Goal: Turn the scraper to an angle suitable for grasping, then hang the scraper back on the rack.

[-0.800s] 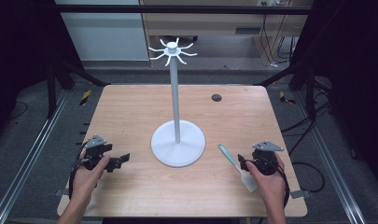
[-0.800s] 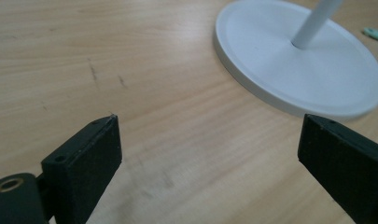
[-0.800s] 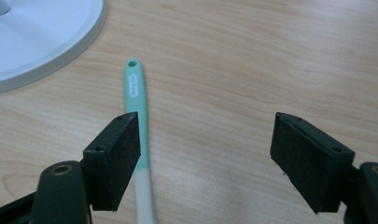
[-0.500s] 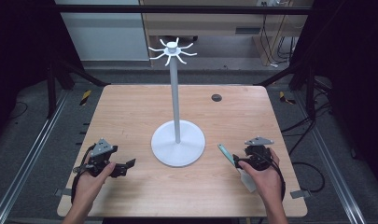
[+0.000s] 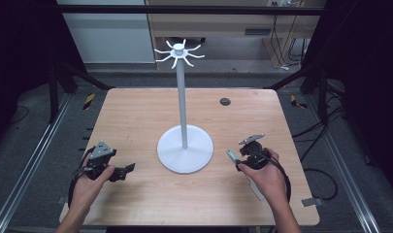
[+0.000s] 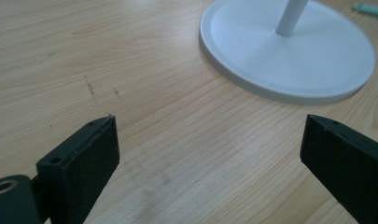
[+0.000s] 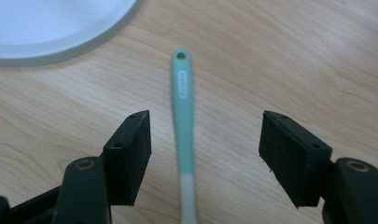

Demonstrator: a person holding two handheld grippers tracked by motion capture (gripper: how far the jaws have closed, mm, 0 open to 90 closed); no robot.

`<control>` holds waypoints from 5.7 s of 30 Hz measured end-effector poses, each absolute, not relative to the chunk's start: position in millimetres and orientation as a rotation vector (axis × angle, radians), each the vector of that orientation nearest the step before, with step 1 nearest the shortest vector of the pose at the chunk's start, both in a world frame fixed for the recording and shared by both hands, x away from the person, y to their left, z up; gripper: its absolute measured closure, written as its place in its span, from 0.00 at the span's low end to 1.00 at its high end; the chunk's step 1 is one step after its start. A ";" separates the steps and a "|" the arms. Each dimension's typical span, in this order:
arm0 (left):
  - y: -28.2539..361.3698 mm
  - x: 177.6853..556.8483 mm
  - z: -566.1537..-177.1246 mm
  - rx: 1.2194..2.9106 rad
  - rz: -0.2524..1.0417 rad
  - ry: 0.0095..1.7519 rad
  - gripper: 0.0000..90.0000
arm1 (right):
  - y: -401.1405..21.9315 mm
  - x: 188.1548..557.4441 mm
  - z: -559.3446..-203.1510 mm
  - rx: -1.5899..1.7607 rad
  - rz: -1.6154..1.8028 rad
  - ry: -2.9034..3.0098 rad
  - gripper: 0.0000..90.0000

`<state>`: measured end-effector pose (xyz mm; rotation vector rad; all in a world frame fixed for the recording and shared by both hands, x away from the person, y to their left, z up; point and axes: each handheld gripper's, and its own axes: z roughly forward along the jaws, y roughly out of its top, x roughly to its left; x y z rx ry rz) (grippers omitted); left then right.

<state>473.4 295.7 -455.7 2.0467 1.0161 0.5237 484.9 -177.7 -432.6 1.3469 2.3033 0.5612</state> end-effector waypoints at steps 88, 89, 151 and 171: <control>322.9 493.4 -468.3 1.909 0.423 1.139 0.07 | -153.8 565.4 -463.9 1.481 0.317 2.601 0.78; 323.0 493.3 -468.3 1.909 0.423 1.139 0.07 | -153.8 566.0 -464.4 1.469 0.311 2.604 0.79; 324.5 486.2 -464.2 1.874 0.421 1.135 0.07 | -193.4 503.0 -321.4 1.238 1.116 2.138 0.83; 325.6 485.6 -464.7 1.873 0.437 1.136 0.07 | -181.3 497.9 -276.8 1.133 1.320 2.009 0.83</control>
